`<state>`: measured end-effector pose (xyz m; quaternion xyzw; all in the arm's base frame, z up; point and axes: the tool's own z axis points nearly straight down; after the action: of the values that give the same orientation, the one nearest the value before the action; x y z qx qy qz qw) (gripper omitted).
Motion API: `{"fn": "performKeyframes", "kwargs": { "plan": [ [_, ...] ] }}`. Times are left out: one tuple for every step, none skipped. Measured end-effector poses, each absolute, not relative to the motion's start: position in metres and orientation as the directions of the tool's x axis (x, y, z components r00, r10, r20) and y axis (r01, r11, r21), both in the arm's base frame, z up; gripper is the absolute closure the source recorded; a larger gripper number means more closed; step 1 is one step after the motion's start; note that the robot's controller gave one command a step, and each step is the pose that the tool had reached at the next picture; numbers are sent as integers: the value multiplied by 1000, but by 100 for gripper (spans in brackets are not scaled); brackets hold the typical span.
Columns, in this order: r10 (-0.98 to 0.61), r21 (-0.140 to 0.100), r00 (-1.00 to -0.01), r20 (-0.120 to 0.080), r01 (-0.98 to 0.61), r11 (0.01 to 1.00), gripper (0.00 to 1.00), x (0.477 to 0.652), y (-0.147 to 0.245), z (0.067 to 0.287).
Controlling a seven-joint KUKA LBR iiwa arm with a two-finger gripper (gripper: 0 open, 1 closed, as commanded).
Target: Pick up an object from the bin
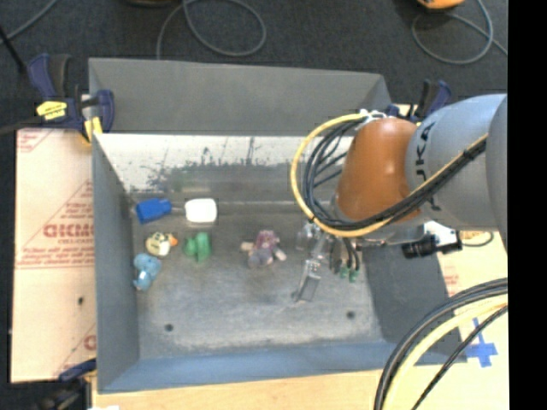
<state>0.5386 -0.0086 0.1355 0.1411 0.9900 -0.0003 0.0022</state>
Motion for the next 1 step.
{"fn": "performKeyframes", "kwargs": {
  "plan": [
    [340,0,-940,-2,340,940,0,529,0,123]
  ]
}}
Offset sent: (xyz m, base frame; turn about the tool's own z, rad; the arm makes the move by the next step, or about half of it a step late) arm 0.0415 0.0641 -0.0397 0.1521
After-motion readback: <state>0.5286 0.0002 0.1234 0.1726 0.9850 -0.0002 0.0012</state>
